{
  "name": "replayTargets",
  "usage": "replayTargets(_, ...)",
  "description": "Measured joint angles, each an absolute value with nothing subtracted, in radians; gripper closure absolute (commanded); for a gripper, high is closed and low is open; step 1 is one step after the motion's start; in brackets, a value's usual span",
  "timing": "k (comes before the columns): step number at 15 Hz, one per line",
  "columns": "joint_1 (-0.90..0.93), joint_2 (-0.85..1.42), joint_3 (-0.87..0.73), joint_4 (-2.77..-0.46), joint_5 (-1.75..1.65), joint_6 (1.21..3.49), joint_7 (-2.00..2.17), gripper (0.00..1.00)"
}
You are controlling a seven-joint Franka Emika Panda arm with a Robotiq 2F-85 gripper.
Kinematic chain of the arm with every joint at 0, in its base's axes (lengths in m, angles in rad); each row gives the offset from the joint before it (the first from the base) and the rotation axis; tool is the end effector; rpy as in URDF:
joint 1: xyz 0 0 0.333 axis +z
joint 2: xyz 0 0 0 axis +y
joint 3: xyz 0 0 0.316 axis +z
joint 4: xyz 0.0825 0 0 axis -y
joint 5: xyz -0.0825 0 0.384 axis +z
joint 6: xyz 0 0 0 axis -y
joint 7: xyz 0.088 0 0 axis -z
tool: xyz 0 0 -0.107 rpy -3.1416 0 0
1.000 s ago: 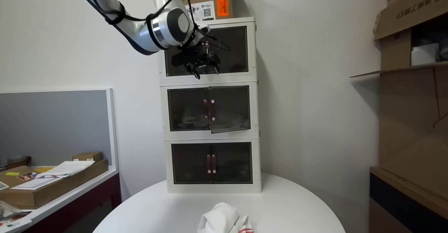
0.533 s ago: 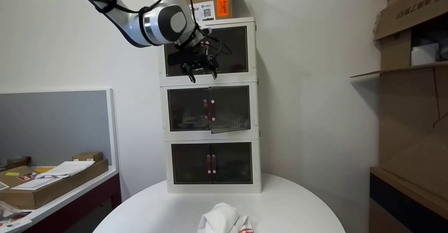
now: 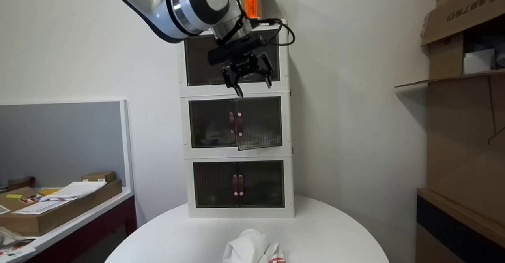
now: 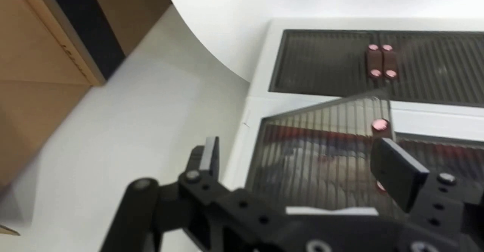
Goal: Close the middle left and right cabinet doors
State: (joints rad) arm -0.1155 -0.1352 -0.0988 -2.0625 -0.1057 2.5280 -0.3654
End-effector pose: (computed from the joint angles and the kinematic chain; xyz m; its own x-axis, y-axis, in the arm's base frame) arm 0.5479 -0.1207 0.5616 0.8299 0.2595 0.4938 0.1303 -0.9509 0.2806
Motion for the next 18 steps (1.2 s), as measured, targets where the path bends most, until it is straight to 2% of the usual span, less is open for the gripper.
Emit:
replayTargets(4,-0.136,-0.087,-0.116,-2.102,-0.171,2.629,-0.346,0.00)
replayTargets(9,-0.117,0.088,-0.101,-2.077,-0.121,2.806,-0.346,0.00)
replayTargets(18,-0.101,0.406,-0.004,-1.704,-0.066,2.860,-0.345,0.00)
